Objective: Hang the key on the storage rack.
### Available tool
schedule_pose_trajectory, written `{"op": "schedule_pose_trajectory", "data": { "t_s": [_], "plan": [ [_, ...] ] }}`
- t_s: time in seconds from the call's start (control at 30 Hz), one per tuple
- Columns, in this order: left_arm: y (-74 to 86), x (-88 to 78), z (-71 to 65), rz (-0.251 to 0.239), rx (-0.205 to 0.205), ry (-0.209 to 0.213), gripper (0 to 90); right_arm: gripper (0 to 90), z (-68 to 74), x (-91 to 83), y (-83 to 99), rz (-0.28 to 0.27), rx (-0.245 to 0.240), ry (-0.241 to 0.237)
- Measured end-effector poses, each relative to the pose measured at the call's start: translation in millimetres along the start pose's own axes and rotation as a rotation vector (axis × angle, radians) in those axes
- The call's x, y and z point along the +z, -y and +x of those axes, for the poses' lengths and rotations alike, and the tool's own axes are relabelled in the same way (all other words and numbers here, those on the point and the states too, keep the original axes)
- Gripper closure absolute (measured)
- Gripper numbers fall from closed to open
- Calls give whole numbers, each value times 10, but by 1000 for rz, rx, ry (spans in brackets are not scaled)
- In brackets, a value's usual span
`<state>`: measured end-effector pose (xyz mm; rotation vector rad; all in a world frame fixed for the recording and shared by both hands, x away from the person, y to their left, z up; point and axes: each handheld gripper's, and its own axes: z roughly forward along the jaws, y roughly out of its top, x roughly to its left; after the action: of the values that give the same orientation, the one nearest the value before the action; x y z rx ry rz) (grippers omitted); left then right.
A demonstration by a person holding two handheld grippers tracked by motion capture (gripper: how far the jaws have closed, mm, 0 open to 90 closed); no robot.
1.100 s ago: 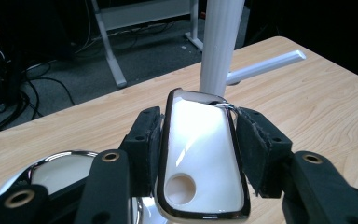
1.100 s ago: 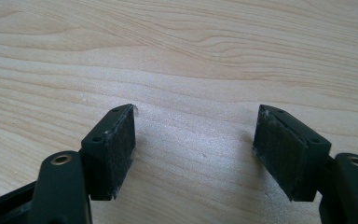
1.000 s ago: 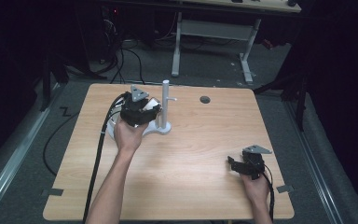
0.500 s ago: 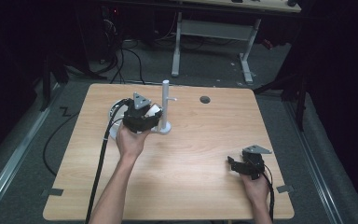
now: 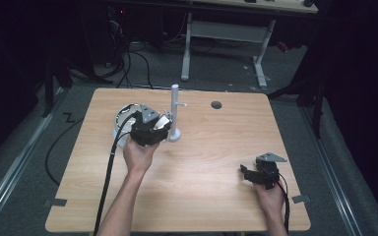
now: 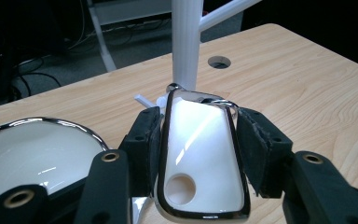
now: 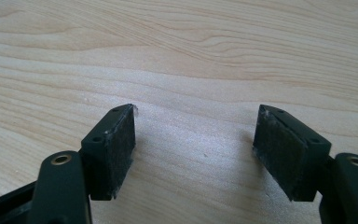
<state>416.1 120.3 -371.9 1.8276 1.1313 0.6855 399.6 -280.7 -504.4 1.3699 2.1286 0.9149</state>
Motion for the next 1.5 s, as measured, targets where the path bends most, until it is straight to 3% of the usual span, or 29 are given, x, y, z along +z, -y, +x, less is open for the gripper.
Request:
{"op": "schedule_pose_trajectory", "data": {
  "t_s": [0.67, 0.93, 1.5],
  "plan": [
    [120, 152, 28, 22, -26, -1, 515, 296, -1, 0, 0, 0, 1, 0],
    [154, 254, 57, 46, -28, -23, 513, 296, -1, 0, 0, 0, 0, 0],
    [255, 409, 82, 98, -33, -18, 508, 297, -3, 0, 0, -1, 1, 1]
  ]
}}
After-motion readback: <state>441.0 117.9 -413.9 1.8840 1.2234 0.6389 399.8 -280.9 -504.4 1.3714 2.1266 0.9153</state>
